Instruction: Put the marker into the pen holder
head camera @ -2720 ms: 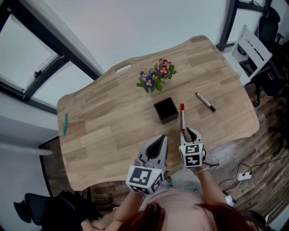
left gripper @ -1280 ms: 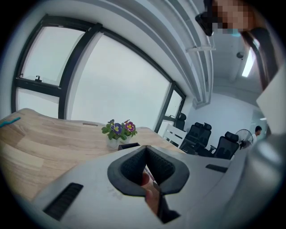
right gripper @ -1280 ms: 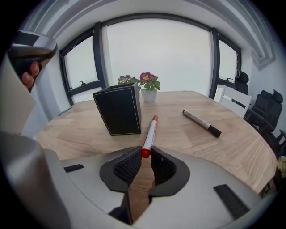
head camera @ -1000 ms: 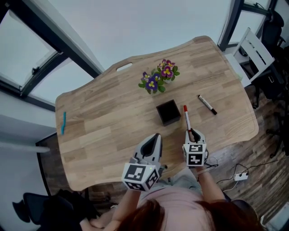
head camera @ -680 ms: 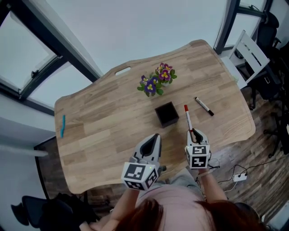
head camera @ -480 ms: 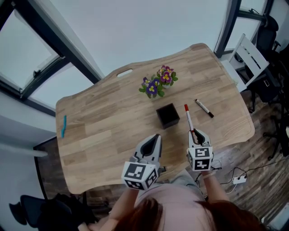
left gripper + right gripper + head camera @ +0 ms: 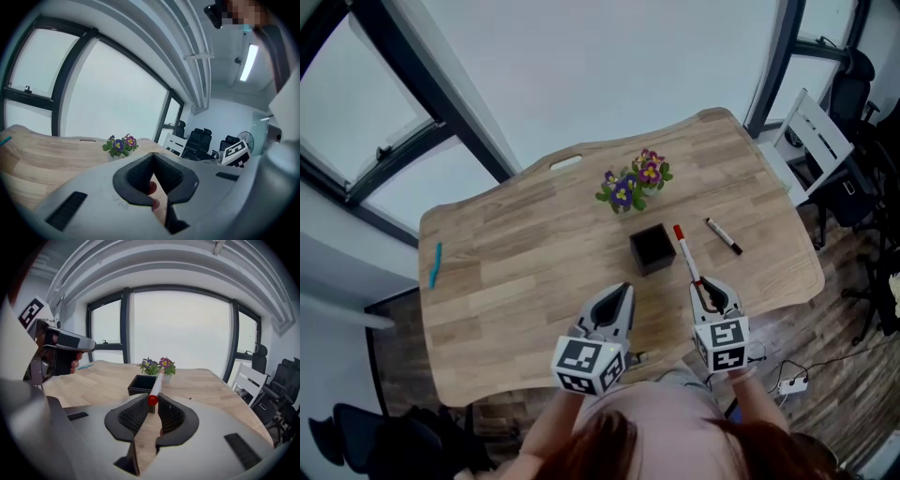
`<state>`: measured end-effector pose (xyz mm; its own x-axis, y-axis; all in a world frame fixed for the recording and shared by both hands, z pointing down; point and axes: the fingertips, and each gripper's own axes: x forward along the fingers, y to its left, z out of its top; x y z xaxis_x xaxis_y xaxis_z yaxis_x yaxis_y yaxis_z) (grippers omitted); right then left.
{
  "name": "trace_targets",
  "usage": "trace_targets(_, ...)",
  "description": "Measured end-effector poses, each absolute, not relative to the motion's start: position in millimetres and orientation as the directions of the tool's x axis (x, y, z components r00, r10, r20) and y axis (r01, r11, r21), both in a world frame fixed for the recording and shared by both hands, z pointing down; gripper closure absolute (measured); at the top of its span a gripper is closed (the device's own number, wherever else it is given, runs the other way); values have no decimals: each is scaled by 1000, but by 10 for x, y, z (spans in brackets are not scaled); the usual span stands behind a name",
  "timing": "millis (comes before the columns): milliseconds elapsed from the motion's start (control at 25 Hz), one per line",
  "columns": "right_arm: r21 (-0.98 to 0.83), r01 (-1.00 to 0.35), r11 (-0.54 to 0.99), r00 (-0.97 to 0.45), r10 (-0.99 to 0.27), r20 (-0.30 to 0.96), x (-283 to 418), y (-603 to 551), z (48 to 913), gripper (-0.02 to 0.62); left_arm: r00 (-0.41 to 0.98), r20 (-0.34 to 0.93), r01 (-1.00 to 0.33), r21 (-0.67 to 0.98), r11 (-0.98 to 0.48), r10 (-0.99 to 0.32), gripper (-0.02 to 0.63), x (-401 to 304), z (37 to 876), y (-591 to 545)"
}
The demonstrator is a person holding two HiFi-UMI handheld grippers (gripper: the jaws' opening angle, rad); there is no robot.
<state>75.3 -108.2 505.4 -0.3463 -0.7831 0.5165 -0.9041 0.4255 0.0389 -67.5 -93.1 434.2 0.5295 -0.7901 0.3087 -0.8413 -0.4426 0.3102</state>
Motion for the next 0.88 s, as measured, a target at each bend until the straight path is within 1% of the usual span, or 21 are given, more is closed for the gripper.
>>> trace_targets(400, 66, -858, 510, -396, -736, 549, 574, -1011, 5019, 537, 526, 288, -844, 292, -450, -800, 604, -822, 4296, -973)
trace_targets(880, 4, -862, 507, -413, -708, 573, 443, -1114, 5084, 537, 532, 284, -839, 303, -452, -798, 604, -934, 4326, -1004)
